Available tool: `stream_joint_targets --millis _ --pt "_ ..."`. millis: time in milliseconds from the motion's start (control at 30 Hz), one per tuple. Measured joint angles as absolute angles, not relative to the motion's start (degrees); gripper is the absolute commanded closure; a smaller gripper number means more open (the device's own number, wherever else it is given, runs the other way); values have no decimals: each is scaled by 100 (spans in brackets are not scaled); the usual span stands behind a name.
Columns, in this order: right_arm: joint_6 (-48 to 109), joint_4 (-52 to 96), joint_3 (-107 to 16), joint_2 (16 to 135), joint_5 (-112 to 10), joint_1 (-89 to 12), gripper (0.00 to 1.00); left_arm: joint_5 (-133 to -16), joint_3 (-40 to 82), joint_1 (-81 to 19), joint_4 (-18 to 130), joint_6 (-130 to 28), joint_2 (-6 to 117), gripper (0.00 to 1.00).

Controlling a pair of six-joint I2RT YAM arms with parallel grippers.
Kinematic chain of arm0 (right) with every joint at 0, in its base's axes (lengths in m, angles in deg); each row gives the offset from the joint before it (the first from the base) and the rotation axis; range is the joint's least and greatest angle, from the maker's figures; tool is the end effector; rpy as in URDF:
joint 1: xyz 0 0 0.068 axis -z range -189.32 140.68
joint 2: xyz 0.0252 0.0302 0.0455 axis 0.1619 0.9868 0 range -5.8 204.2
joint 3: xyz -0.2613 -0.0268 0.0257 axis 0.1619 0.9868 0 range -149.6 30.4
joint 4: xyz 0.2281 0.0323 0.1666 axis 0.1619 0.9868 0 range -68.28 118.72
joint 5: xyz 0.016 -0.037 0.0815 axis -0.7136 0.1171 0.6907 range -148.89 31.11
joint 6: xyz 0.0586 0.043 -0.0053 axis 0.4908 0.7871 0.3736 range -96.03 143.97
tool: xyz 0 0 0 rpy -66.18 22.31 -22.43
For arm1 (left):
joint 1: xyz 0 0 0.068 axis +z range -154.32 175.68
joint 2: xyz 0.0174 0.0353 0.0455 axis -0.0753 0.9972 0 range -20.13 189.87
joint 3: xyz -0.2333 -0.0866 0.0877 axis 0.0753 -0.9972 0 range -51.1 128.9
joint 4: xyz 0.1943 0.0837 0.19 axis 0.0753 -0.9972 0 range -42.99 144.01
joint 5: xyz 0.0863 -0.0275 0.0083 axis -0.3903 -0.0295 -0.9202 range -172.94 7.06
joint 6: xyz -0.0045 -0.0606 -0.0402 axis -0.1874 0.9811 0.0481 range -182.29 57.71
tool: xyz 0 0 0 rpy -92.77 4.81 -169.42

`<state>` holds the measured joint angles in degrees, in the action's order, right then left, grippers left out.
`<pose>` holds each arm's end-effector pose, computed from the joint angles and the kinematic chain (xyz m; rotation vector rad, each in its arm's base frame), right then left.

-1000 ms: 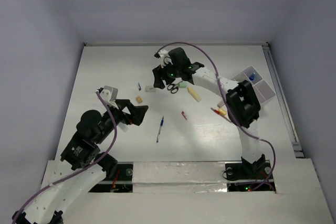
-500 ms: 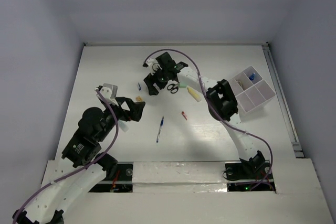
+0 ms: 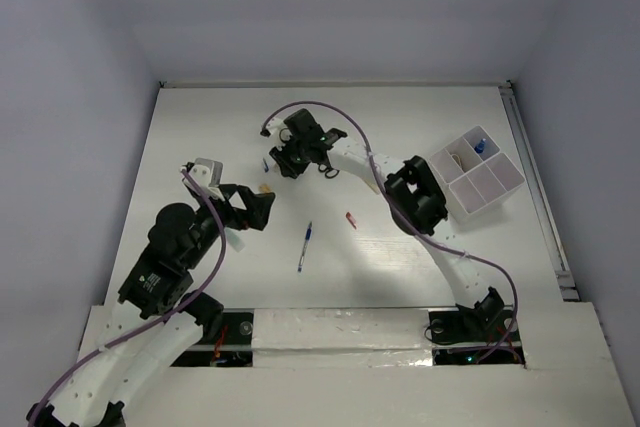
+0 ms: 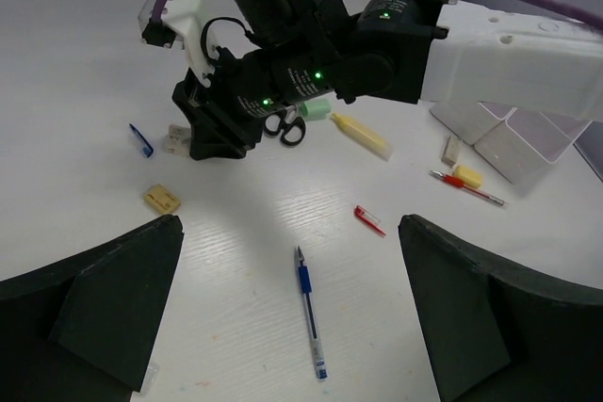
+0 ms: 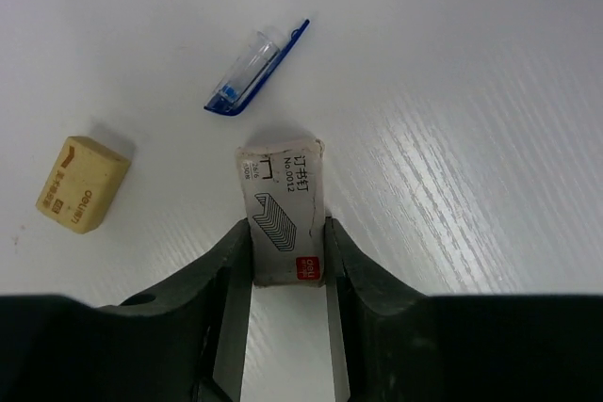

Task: Sort the stationery into containers
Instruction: Pick up the stationery from the center of the board, then place the stationery in the storage box.

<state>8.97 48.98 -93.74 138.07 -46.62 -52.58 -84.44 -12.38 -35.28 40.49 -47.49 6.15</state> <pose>0.4211 0.4140 0.1320 -1.2679 2.0645 0.4851 0.1519 -0.0893 0.3403 0.2073 1.6091 -0.5995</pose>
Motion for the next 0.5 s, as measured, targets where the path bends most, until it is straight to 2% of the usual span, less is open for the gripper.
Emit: stream_joint_targets --millis 67,267,367,500 --pt "949 4614 -9007 13630 -4801 -5254 87 -8442 -1238 -3517 4047 -4749 593 1" --pt "1441 3906 -7711 12846 -5217 -5258 88 -8433 -1238 -3467 4051 -4768 473 1" --pt "1845 3644 -6963 12133 -5411 -5151 89 -8394 -1238 -3456 4053 -4786 392 1" --pt "2361 3371 -5700 10474 -6043 -4712 89 -8221 -1238 -3456 4073 -4812 256 1"
